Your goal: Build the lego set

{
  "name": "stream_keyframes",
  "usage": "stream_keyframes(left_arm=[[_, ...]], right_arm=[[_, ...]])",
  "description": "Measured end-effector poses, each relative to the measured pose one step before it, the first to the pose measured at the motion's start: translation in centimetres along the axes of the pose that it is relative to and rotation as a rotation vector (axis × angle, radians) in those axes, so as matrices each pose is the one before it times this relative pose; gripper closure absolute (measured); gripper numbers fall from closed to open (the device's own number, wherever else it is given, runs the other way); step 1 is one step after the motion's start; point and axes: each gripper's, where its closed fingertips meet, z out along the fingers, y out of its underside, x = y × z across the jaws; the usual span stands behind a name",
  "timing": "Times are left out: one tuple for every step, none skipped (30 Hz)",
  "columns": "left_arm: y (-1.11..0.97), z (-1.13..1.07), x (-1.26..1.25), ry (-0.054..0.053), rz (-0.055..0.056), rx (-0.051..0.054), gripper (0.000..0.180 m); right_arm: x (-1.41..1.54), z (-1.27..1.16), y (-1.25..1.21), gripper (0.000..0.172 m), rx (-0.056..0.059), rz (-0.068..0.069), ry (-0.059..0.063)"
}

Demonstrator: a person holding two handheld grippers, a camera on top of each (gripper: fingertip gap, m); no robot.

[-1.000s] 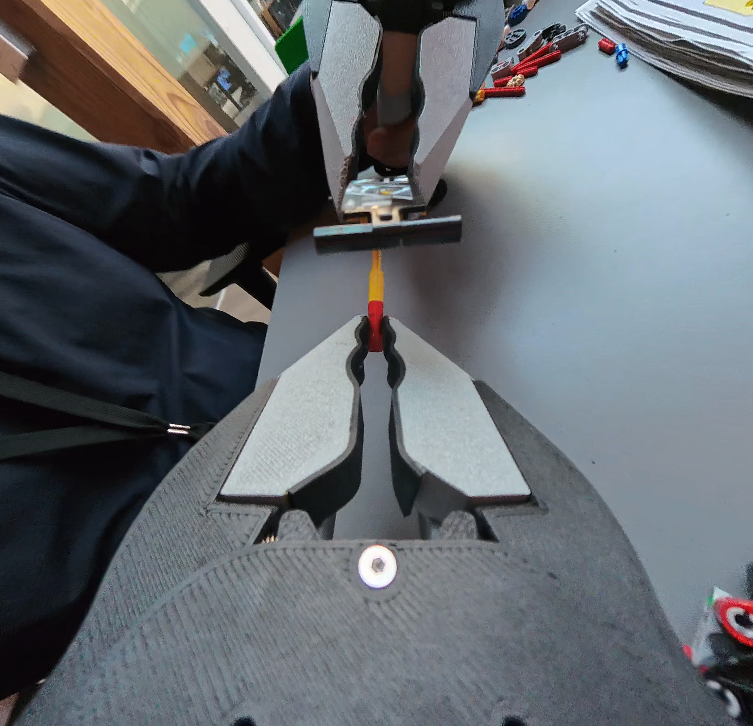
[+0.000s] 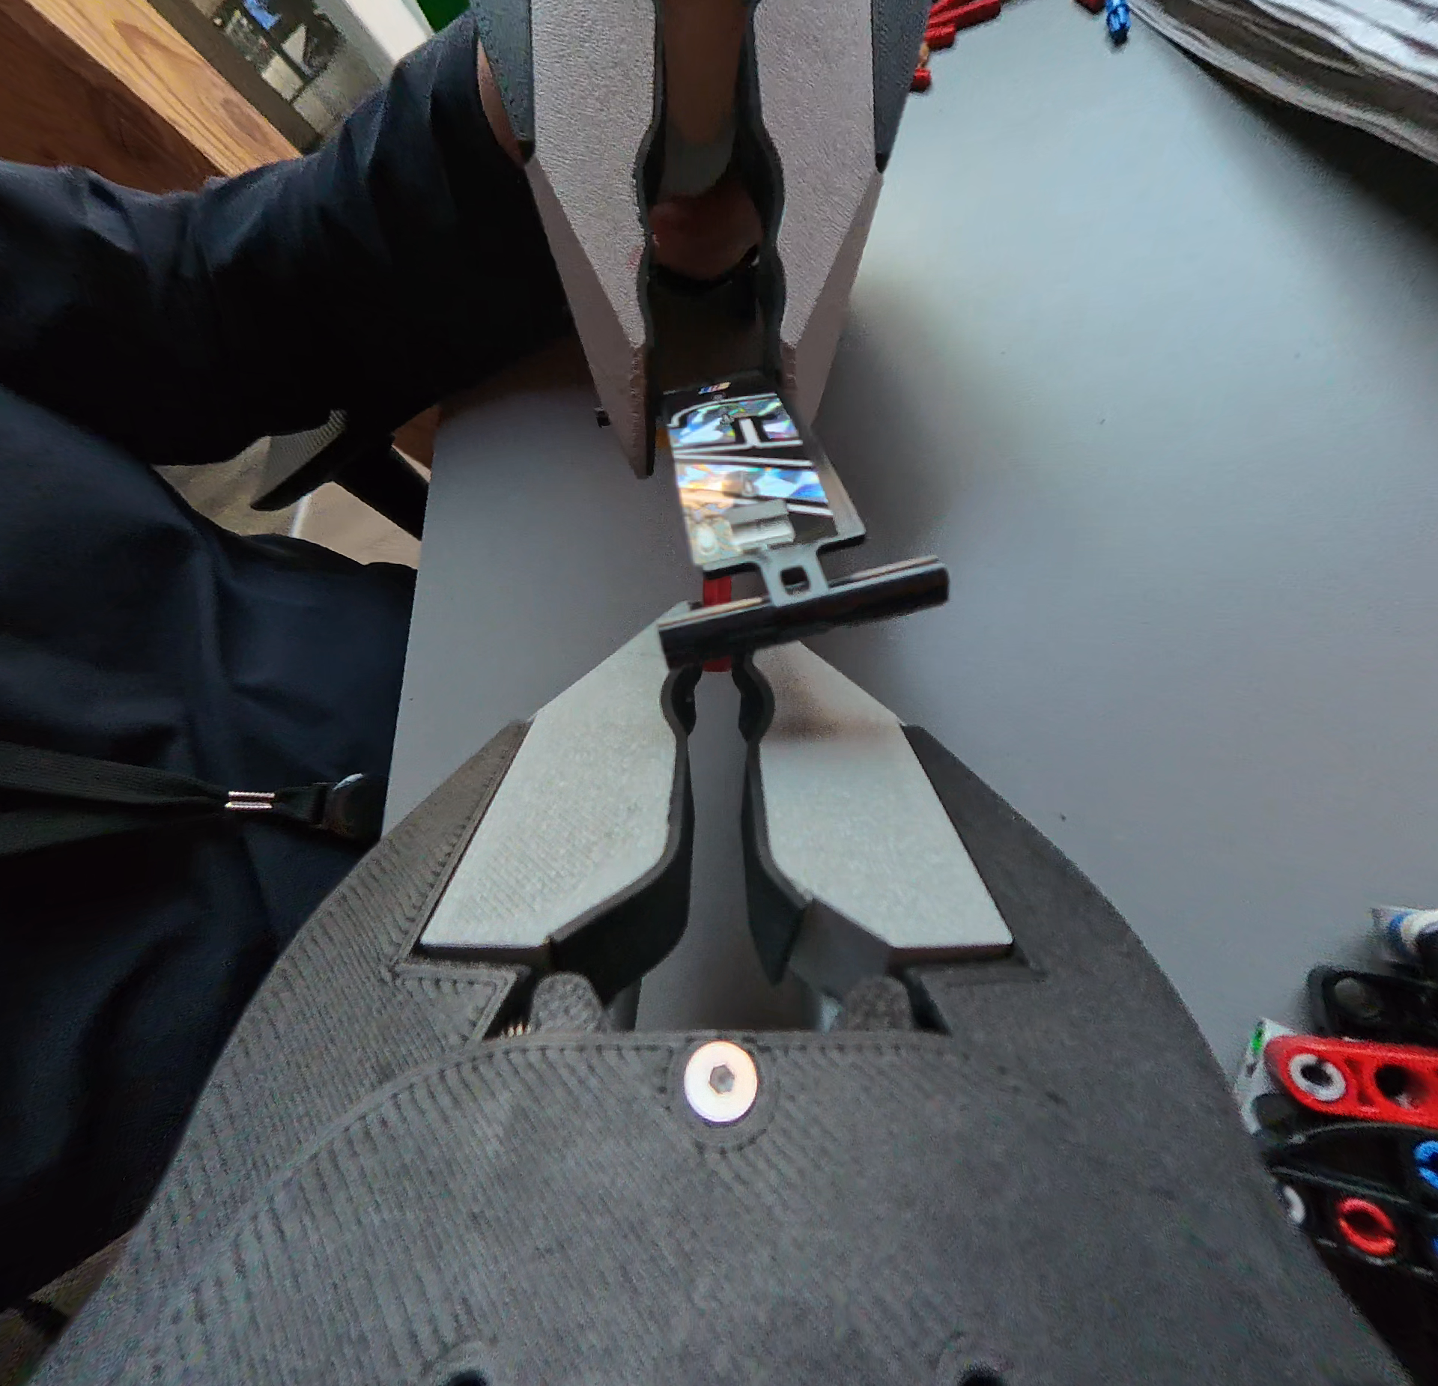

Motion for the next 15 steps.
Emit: stream_keyframes(left_arm=[[0.022, -0.015, -0.054, -0.0016, -0.0013, 0.0009, 0.157], [-0.023, -0.017, -0.018, 0.0009, -0.0023, 0.0035, 0.157], [-0.023, -0.034, -0.011, 0.0010, -0.0025, 0.0034, 0.157], [-0.007, -0.014, -0.042, -0.0011, -0.0012, 0.0014, 0.157], [0.000, 0.001, -0.014, -0.0001, -0.0007, 0.0000, 0.157], [-0.016, 0.009, 0.022, 0.0021, -0.0013, 0.0012, 0.157], [-0.043, 0.022, 0.057, 0.0030, -0.0004, 0.0025, 0.157], [-0.066, 0.054, 0.059, 0.0017, 0.0008, 0.0028, 0.157], [-0.043, 0.077, 0.075, 0.0029, 0.0011, 0.0009, 0.157], [-0.040, 0.096, 0.070, 0.0023, 0.0007, -0.0001, 0.157], [-0.023, 0.114, 0.020, -0.0001, 0.0005, -0.0012, 0.157], [0.023, 0.123, 0.008, -0.0001, 0.0000, -0.0032, 0.157], [0.051, 0.117, -0.014, -0.0014, -0.0010, -0.0052, 0.157], [0.053, 0.096, -0.086, -0.0052, -0.0007, -0.0045, 0.157], [0.052, 0.052, -0.066, -0.0039, -0.0013, -0.0038, 0.157]], right_arm=[[-0.020, -0.031, -0.116, 0.168, 0.0048, -0.0158, 0.0078], [-0.106, -0.040, -0.149, 0.168, 0.0074, -0.0107, -0.0001], [-0.087, -0.042, -0.197, 0.168, 0.0106, -0.0064, -0.0001], [-0.068, -0.060, -0.183, 0.168, 0.0103, -0.0048, -0.0009], [0.015, -0.078, -0.137, 0.168, 0.0072, -0.0030, 0.0034], [0.096, -0.070, -0.081, 0.169, 0.0055, -0.0022, 0.0071], [0.078, -0.044, -0.044, 0.169, 0.0031, -0.0011, 0.0049], [-0.001, 0.018, -0.019, 0.169, -0.0001, -0.0030, 0.0022], [0.036, 0.053, 0.022, 0.169, -0.0030, -0.0067, 0.0071], [0.033, 0.087, 0.062, 0.168, -0.0064, -0.0094, 0.0094], [-0.030, 0.122, 0.093, 0.168, -0.0095, -0.0104, 0.0061], [-0.081, 0.132, 0.125, 0.168, -0.0107, -0.0109, 0.0031], [-0.005, 0.137, 0.172, 0.169, -0.0127, -0.0112, 0.0081], [0.094, 0.112, 0.244, 0.168, -0.0173, -0.0124, 0.0142], [0.137, 0.083, 0.210, 0.169, -0.0156, -0.0145, 0.0180]])
